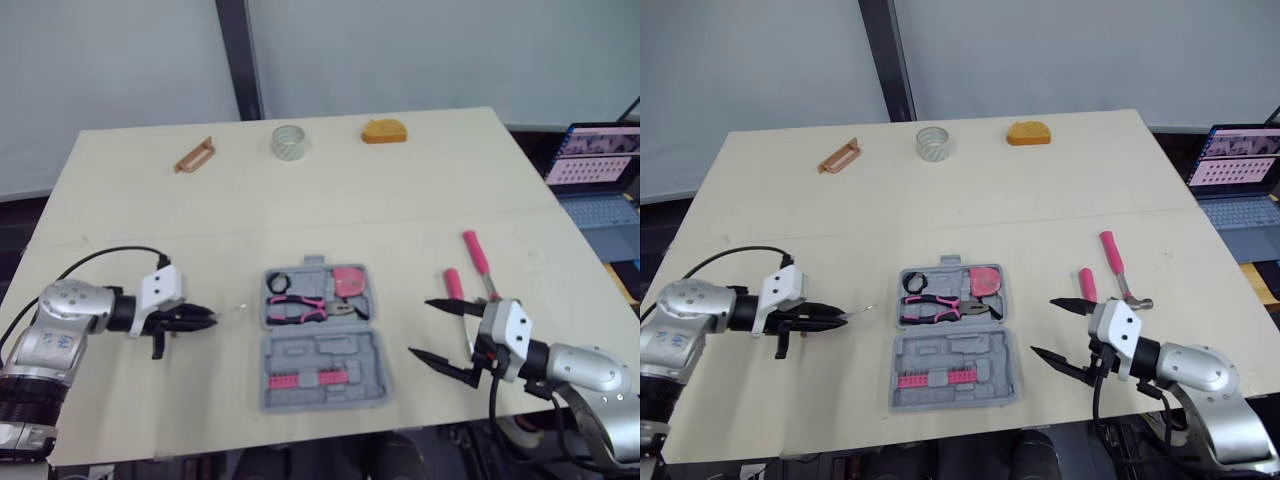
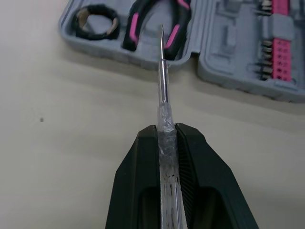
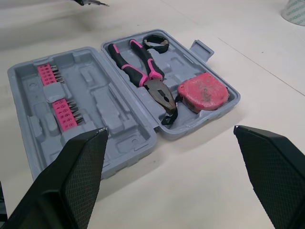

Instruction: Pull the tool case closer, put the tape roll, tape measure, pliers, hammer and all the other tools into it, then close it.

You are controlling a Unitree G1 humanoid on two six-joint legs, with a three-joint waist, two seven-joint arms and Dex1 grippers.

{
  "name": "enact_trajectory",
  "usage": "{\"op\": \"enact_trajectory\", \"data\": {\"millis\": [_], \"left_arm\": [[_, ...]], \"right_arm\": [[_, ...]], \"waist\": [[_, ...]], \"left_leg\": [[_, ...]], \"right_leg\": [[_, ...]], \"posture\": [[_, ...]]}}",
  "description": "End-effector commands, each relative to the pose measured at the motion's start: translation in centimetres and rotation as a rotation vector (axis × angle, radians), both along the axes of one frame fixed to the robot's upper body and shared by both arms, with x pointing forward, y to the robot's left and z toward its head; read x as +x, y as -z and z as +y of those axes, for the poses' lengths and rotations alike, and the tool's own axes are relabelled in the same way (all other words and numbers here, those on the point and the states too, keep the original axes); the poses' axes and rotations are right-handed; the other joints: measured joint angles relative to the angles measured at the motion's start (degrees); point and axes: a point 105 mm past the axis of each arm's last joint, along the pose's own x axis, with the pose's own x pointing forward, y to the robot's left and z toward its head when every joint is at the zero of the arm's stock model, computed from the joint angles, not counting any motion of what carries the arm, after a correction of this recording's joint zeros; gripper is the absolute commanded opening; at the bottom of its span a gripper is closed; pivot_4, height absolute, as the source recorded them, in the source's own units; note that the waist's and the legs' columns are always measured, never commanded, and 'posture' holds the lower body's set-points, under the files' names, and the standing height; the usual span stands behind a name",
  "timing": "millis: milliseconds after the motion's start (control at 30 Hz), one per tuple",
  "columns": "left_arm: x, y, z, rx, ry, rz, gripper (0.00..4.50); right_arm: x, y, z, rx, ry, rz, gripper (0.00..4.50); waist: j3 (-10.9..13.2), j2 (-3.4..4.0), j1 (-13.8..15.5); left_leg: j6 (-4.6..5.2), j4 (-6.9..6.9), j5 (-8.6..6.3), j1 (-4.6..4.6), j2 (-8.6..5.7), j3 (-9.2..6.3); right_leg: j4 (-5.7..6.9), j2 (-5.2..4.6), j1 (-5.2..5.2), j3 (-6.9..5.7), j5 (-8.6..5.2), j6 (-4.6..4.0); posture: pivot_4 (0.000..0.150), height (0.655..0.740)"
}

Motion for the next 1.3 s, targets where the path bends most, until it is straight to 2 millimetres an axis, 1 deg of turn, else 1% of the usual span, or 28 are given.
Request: {"op": "enact_trajectory", "data": {"millis": [33, 67, 200, 267, 333, 433, 567, 633, 700, 800, 967, 1133, 1300], "left_arm": [[0.1, -1.1, -1.6, 0.04, 0.079, -0.033, 0.03], [0.2, -1.3, -1.9, 0.048, 0.087, -0.038, 0.03], [0.2, -2.8, -4.6, 0.05, 0.175, -0.05, 0.03], [0.1, -3.2, -5.6, 0.059, 0.201, -0.048, 0.03], [-0.1, -3.2, -6.8, 0.072, 0.217, -0.037, 0.03], [-0.5, -2.8, -8.3, 0.128, 0.214, -0.007, 0.03], [-1.1, -2.5, -9.6, 0.175, 0.193, 0.011, 0.03], [-1.0, -2.5, -10.1, 0.209, 0.138, 0.002, 0.03], [-0.9, -2.7, -10.9, 0.212, 0.103, 0.001, 0.03], [-0.7, -2.9, -11.7, 0.224, 0.068, -0.006, 0.03], [-1.1, -3.0, -13.7, 0.221, 0.099, 0.022, 0.03], [-1.5, -2.4, -14.6, 0.231, 0.13, 0.058, 0.03], [-1.3, -1.2, -15.3, 0.26, 0.154, 0.075, 0.03]], "right_arm": [[-0.5, -0.5, 0.3, 0.002, -0.018, -0.037, 4.5], [-0.6, -0.5, 0.3, -0.002, -0.019, -0.036, 4.5], [-1.0, -0.3, -0.1, -0.029, -0.034, -0.032, 4.5], [-1.1, -0.2, -0.1, -0.037, -0.041, -0.032, 4.5], [-1.1, -0.1, -0.1, -0.04, -0.043, -0.034, 4.5], [-1.1, 0.0, 0.0, -0.041, -0.045, -0.033, 4.5], [-1.1, 0.1, -0.1, -0.047, -0.048, -0.032, 4.5], [-1.1, 0.2, -0.3, -0.054, -0.049, -0.028, 4.5], [-1.2, 0.2, -0.4, -0.06, -0.05, -0.023, 4.5], [-1.3, 0.3, -0.5, -0.063, -0.051, -0.021, 4.5], [-1.7, 0.3, -0.4, -0.067, -0.055, -0.016, 4.5], [-2.0, 0.2, -0.5, -0.075, -0.077, -0.003, 4.5], [-1.8, 0.1, -0.4, -0.074, -0.076, -0.011, 4.5]], "waist": [[0.01, -0.01, 0.0], [0.01, -0.02, 0.06], [0.08, -0.1, 0.24], [0.1, -0.12, 0.32], [0.1, -0.12, 0.34], [0.11, -0.13, 0.65], [0.13, -0.14, 0.93], [0.17, -0.17, 1.32], [0.21, -0.18, 1.5], [0.27, -0.24, 1.86], [0.29, -0.26, 1.96], [0.31, -0.27, 1.95], [0.31, -0.27, 2.01]], "left_leg": [[0.0, 0.0, 0.0, -0.01, 0.0, 0.0], [0.0, 0.0, 0.0, -0.01, 0.0, 0.0], [0.0, 0.05, 0.0, -0.04, 0.0, 0.0], [0.0, 0.06, 0.0, -0.05, 0.0, 0.0], [0.01, 0.06, 0.0, -0.05, 0.0, 0.0], [0.01, 0.07, 0.0, -0.05, -0.01, 0.0], [0.01, 0.07, 0.0, -0.06, 0.0, 0.0], [0.02, 0.13, -0.01, -0.09, 0.0, 0.0], [0.04, 0.17, -0.02, -0.1, 0.0, 0.0], [0.13, 0.4, -0.07, -0.23, -0.01, -0.05], [0.17, 0.54, -0.13, -0.32, 0.0, -0.06], [0.19, 0.6, -0.14, -0.35, 0.0, -0.07], [0.2, 0.63, -0.15, -0.36, 0.0, -0.07]], "right_leg": [[-0.01, 0.0, 0.0, 0.0, 0.0, 0.0], [-0.02, 0.0, 0.0, 0.0, 0.0, 0.0], [-0.04, 0.0, 0.01, 0.0, 0.0, 0.0], [-0.04, 0.0, 0.01, 0.01, 0.0, 0.0], [-0.05, 0.0, 0.01, 0.01, 0.0, 0.0], [-0.06, 0.0, 0.01, 0.01, 0.0, 0.0], [-0.07, 0.01, 0.0, 0.02, 0.0, 0.0], [-0.08, 0.01, 0.01, 0.03, 0.0, 0.0], [-0.08, 0.01, 0.02, 0.04, 0.0, 0.0], [-0.06, 0.01, 0.05, 0.03, 0.01, -0.01], [-0.05, 0.01, 0.03, 0.02, 0.01, -0.01], [-0.05, 0.02, 0.02, 0.01, 0.01, -0.01], [-0.05, 0.01, 0.03, 0.01, 0.01, -0.02]], "posture": [[0.15, 0.74], [0.15, 0.74], [0.15, 0.74], [0.15, 0.74], [0.15, 0.74], [0.15, 0.74], [0.15, 0.74], [0.15, 0.74], [0.15, 0.74], [0.15, 0.74], [0.15, 0.74], [0.15, 0.74], [0.15, 0.74]]}}
